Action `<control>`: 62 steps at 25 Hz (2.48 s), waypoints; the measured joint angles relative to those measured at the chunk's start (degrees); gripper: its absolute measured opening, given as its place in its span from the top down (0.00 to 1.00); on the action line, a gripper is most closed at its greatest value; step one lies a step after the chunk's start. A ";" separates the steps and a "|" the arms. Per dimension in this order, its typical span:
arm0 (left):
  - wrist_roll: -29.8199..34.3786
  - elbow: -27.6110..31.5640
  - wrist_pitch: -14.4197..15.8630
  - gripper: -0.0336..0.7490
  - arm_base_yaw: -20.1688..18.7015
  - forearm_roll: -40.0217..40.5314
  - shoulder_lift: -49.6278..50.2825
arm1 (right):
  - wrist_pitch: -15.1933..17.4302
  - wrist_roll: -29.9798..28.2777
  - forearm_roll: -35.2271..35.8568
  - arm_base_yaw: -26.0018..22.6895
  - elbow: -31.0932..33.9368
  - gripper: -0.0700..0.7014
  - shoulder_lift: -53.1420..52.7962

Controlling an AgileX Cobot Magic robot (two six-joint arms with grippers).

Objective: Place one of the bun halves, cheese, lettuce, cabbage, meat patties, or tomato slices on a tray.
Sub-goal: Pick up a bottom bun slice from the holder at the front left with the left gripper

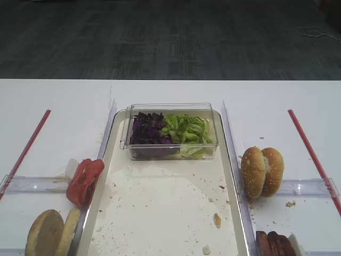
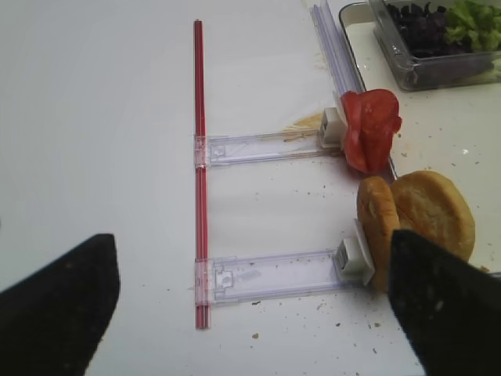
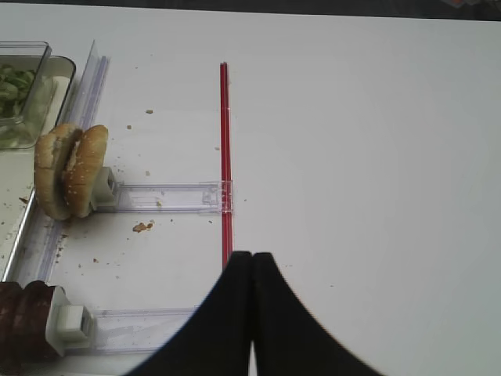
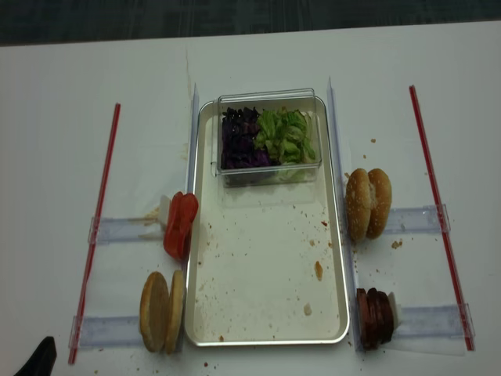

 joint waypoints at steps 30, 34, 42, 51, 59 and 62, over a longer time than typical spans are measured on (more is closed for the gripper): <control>0.00 0.00 0.00 0.10 0.00 0.00 0.00 | 0.00 0.00 0.00 0.00 0.00 0.52 0.00; 0.00 0.00 0.00 0.10 0.00 -0.61 0.00 | 0.00 0.00 0.00 0.00 0.00 0.52 0.00; -0.31 0.00 0.00 0.10 0.00 -1.30 0.00 | 0.00 0.00 0.00 0.00 0.00 0.52 0.00; -2.73 0.00 0.23 0.10 0.00 -0.19 21.09 | 0.00 0.00 0.00 0.00 0.00 0.52 0.00; -2.74 -0.46 -0.49 0.10 0.00 1.34 46.60 | 0.00 0.00 0.00 0.00 0.00 0.52 0.00; -2.74 -0.46 -0.85 0.10 0.00 1.87 52.20 | 0.00 0.00 0.00 0.00 0.00 0.52 0.00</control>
